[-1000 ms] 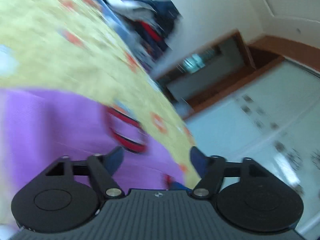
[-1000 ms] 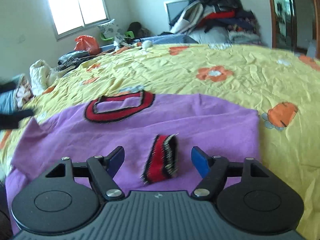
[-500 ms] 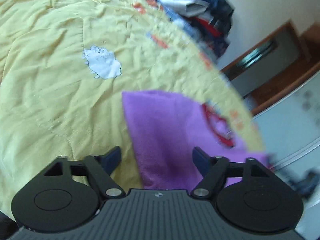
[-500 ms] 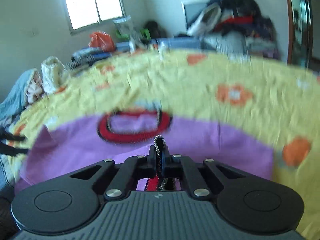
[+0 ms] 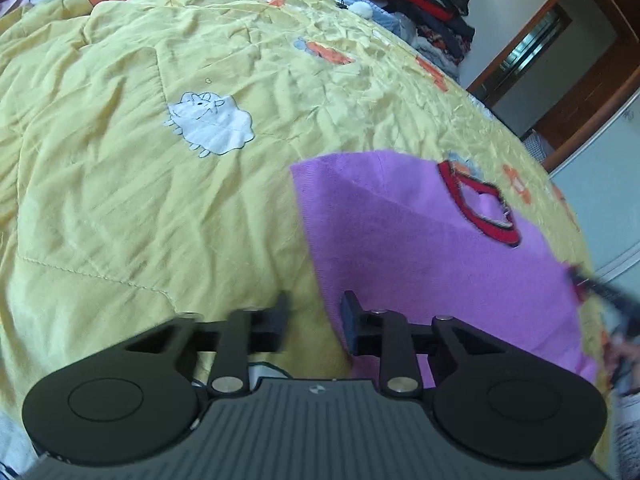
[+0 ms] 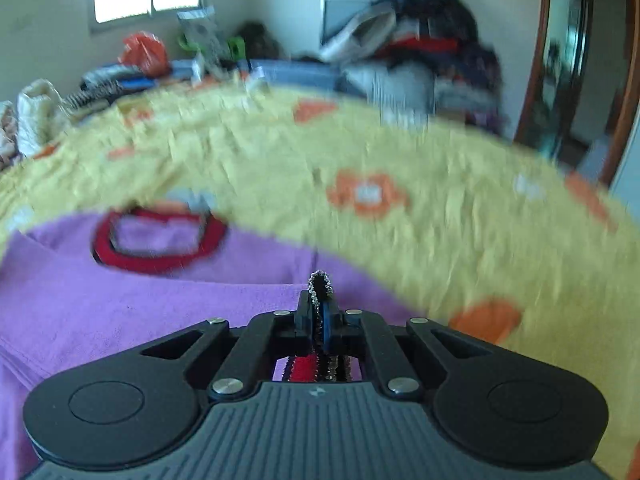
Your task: Fold small clothes
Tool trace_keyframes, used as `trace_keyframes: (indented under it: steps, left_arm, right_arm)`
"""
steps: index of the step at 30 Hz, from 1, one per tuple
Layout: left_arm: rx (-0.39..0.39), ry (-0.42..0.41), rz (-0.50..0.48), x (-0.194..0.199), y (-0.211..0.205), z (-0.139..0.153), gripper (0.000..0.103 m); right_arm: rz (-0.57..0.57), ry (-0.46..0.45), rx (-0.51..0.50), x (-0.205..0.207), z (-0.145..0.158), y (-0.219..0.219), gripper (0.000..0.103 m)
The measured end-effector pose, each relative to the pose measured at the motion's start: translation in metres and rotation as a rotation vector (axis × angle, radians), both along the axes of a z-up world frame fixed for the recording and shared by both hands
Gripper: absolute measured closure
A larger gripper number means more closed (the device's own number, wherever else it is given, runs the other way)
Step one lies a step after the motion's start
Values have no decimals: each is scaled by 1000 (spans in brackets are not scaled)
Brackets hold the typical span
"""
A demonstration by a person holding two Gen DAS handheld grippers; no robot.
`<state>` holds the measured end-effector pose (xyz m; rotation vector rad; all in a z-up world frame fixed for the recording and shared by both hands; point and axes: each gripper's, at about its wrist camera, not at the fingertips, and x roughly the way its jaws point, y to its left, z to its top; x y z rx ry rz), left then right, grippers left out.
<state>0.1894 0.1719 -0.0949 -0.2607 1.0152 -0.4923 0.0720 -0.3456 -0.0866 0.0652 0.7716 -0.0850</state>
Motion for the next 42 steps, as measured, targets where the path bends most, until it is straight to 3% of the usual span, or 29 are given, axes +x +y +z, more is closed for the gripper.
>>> trace_keyframes:
  steps: [2,3,4,5,8,9,12,15,18,19,20,21,22,23,25,28,29,30,32,35,36,40,42]
  left_arm:
    - [-33,-32,-23,-9,-1,9,52]
    - [-47,-41,-43,-15,-3,14,44]
    - [-55,-46,-61,-20,-7,17,29]
    - [-54,-52,-86,-26,-12,19,21]
    - [8,-36,-144,-35,-31,16,17]
    - [21,-25,-142,-34,-34,11,16]
    - [-2,5,-88,-23,-31,-3,13]
    - [-74,4,-19,-5,-22,-8,11]
    - [-121,20,7,9,-22,-8,17]
    - [-106,0,4,12,-23,-8,30]
    - [-73,-15,-2,15,-26,-7,52]
    - [-25,-27,-4,17,-30,-6,60]
    - [13,-36,-14,18,-32,-4,68]
    - [60,-55,-32,18,-36,-3,70]
    - [220,-148,-92,10,-49,0,77]
    - [296,-196,-125,1,-56,1,74]
    - [286,-189,-116,-1,-54,3,68]
    - [253,-183,-106,-6,-51,7,61]
    - [130,-190,-113,-21,-42,16,29]
    - [30,-199,-151,-44,-39,21,23]
    - [42,-195,-170,-50,-46,19,23]
    - [218,-179,-194,-61,-63,-6,27]
    - [305,-270,-217,-73,-62,-11,24]
  right_arm:
    - [0,28,27,1,-16,-4,96]
    - [-9,14,24,-4,-14,-3,91]
    - [-24,17,29,-6,-11,-4,86]
    - [-31,14,42,-10,-7,-6,72]
    - [-23,-46,14,-32,4,-3,22]
    - [-26,-58,-23,-37,7,-2,17]
    - [-46,-56,-58,-39,3,-15,17]
    - [-88,-32,92,-27,-6,-49,17]
    - [-116,11,225,-14,-21,-69,17]
    - [-80,-17,251,-14,-22,-69,19]
    - [-48,-28,260,-12,-24,-66,56]
    - [-45,-11,249,-9,-25,-62,95]
    - [-36,-16,199,-7,-23,-54,96]
    - [-14,-11,109,-6,-21,-42,96]
    - [-2,-9,-36,-5,-20,-27,96]
    - [-50,-10,8,-3,-23,-46,95]
    - [-51,-9,23,-3,-23,-51,82]
    - [-66,8,0,-5,-21,-54,55]
    - [-93,16,-21,-20,-10,-54,28]
    - [-21,-69,67,-58,3,-46,29]
    - [17,-85,71,-69,4,-38,29]
    - [161,-80,39,-94,-8,3,31]
    - [185,-15,-36,-98,-23,18,32]
